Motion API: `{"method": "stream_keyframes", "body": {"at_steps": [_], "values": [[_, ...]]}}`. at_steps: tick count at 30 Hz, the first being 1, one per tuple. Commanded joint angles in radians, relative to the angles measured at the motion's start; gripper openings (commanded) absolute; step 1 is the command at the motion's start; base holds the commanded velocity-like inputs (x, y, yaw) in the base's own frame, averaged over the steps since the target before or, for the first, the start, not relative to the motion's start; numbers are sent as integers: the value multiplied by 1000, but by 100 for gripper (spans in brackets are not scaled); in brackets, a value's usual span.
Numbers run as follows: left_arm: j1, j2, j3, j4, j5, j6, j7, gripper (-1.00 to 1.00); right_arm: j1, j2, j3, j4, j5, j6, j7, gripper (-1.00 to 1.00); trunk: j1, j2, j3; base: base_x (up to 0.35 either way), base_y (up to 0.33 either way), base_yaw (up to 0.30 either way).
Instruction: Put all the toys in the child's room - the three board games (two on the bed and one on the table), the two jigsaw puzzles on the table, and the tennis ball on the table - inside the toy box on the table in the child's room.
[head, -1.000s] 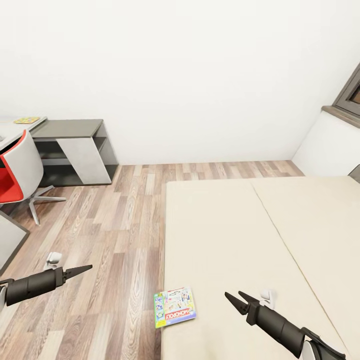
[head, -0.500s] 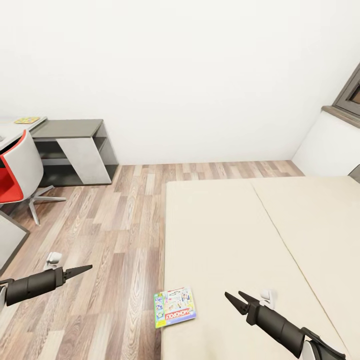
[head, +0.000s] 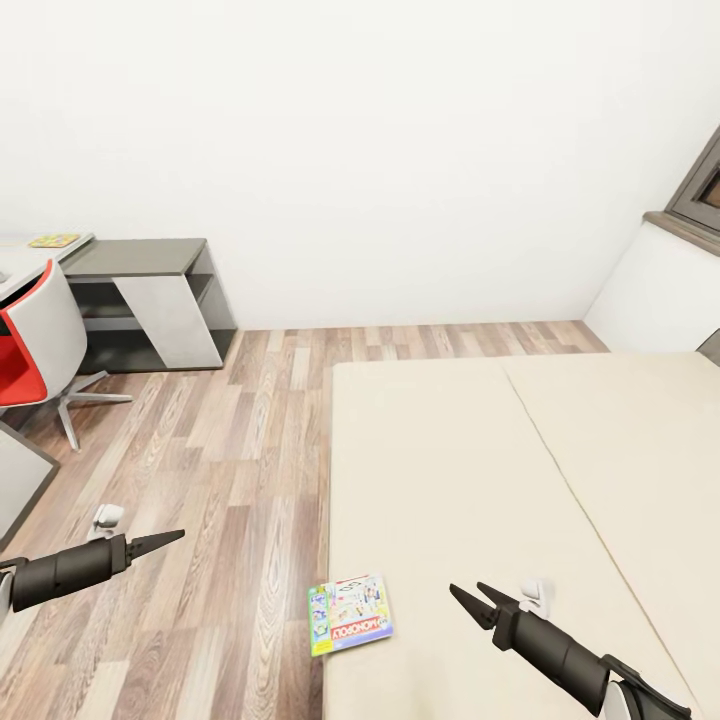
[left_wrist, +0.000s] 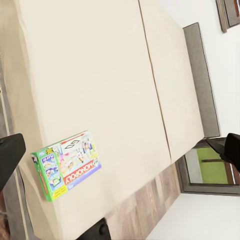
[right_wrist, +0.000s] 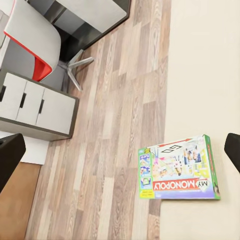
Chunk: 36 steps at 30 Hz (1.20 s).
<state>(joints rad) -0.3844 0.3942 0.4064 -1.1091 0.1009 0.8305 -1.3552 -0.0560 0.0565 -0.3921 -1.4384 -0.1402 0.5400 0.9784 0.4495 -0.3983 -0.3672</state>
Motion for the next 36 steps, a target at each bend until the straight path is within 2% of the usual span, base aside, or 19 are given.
{"method": "stream_keyframes", "body": {"at_steps": [1, 36], "values": [[-1, 0, 0, 0, 2, 10, -2, 100, -1, 1, -2, 0, -4, 8, 3, 100, 1, -2, -2, 0, 66, 0], [-1, 0, 0, 0, 2, 10, -2, 100, -1, 2, -2, 0, -4, 6, 3, 100, 1, -2, -2, 0, 177, 0]]}}
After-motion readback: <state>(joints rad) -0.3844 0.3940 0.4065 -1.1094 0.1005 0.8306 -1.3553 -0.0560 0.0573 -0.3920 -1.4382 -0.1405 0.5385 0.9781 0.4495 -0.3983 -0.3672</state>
